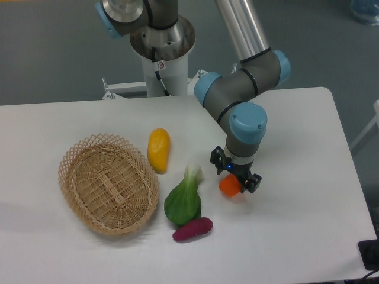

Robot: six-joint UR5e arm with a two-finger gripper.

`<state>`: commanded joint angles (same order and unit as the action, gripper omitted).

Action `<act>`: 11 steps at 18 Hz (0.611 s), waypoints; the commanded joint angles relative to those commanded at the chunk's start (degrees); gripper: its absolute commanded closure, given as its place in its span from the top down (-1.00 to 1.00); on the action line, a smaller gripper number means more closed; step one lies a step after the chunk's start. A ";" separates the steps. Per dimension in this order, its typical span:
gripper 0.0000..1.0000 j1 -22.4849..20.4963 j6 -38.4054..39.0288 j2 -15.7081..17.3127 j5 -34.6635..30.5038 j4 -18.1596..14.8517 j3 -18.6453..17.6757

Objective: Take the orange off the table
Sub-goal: 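Close the gripper around the orange piece, then lift the held orange piece up and away from the bok choy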

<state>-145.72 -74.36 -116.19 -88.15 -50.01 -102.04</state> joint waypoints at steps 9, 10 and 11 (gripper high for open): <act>0.23 -0.35 -0.17 2.19 -0.09 -0.79 0.88; 0.23 -0.53 -0.26 2.81 -0.09 -1.23 1.05; 0.23 -0.79 -0.35 3.16 -0.09 -1.40 1.23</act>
<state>-146.51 -74.71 -113.03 -88.24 -51.41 -100.81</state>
